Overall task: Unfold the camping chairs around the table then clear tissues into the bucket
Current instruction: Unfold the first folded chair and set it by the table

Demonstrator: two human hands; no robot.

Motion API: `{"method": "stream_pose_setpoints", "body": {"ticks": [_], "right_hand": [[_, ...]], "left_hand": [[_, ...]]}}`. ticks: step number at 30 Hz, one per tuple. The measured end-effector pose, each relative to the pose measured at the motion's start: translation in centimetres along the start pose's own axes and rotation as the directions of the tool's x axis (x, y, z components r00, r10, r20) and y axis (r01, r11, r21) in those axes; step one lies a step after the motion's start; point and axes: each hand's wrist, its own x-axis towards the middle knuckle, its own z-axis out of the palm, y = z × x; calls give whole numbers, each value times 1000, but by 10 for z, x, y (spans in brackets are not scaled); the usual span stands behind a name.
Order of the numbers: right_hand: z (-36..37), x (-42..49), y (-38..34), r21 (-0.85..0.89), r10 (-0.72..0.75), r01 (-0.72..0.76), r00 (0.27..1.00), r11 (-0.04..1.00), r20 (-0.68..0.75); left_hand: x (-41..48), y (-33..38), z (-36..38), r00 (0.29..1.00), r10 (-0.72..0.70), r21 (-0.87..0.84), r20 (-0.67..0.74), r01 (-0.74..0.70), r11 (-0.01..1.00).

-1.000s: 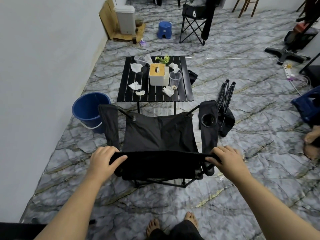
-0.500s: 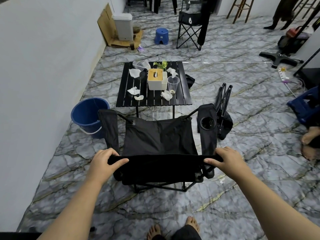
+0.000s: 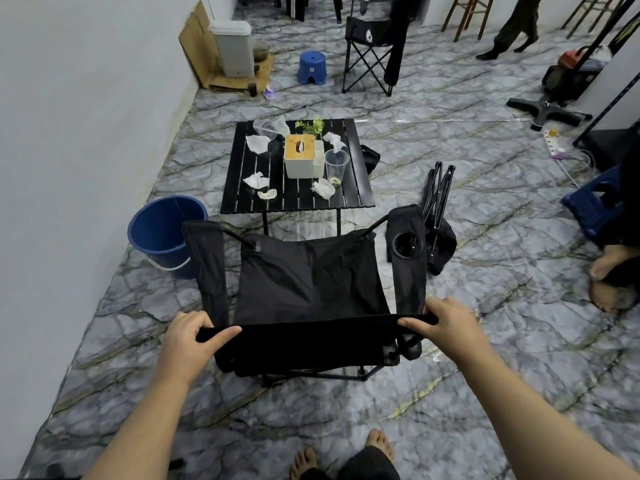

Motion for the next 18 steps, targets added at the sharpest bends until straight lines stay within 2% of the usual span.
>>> {"method": "stream_pose_setpoints", "body": {"ticks": [12, 14, 18], "right_hand": [[2, -9, -8, 13, -19, 18, 999, 1000, 28], [1, -9, -7, 25, -9, 8, 999, 1000, 46], [-9, -7, 5, 219, 20, -35, 997, 975, 73]], "left_hand": [[-1, 6, -14, 992, -118, 32, 34, 117, 993], [2, 13, -17, 994, -85, 61, 71, 81, 995], [14, 49, -10, 985, 86, 153, 150, -109, 982]]}}
